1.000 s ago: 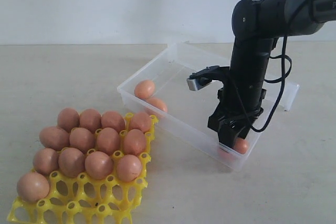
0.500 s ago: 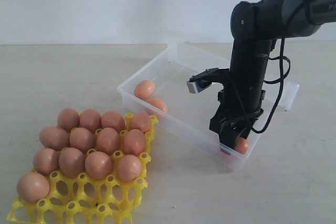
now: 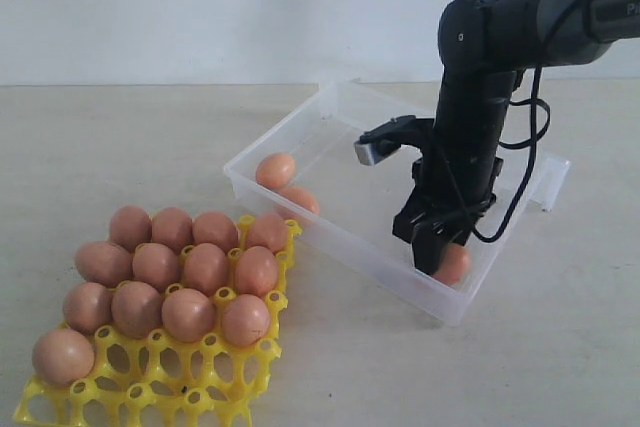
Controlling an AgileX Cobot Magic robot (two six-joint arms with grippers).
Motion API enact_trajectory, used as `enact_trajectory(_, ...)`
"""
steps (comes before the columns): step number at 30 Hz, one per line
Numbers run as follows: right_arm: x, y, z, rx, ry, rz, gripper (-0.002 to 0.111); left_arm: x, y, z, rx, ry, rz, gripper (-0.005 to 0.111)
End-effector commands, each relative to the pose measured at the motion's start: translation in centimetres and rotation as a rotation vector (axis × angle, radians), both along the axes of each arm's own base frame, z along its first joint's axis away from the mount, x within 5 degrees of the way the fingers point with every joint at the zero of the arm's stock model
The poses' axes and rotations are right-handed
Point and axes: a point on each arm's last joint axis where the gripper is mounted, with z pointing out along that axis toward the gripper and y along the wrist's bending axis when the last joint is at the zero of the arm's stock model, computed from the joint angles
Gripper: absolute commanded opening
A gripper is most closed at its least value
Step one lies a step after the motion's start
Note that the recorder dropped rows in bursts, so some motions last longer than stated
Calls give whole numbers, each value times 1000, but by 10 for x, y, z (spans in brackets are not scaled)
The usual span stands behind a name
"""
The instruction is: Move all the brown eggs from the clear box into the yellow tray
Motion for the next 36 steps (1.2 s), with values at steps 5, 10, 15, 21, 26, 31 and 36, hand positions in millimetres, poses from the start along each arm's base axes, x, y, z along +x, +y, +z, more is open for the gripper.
enact_trajectory(5, 20, 1, 15, 50, -257, -93, 0, 0, 0, -1, 0, 0, -8, -4)
enact_trajectory(10, 24, 4, 16, 82, -294, -124, 0, 0, 0, -1, 0, 0, -8, -4)
enact_trajectory(15, 25, 0, 16, 41, -312, -92, 0, 0, 0, -1, 0, 0, -8, -4)
enact_trajectory(21, 16, -4, 14, -5, -216, -81, 56, 0, 0, -1, 0, 0, -8, -4)
enact_trajectory(26, 14, -4, 14, -17, -186, -169, 61, 0, 0, -1, 0, 0, -8, -4)
enact_trajectory(31, 19, -7, 14, -40, -239, -283, 61, 0, 0, -1, 0, 0, -8, -4)
enact_trajectory(36, 19, -7, 14, -45, -230, -307, 61, 0, 0, -1, 0, 0, -8, -4)
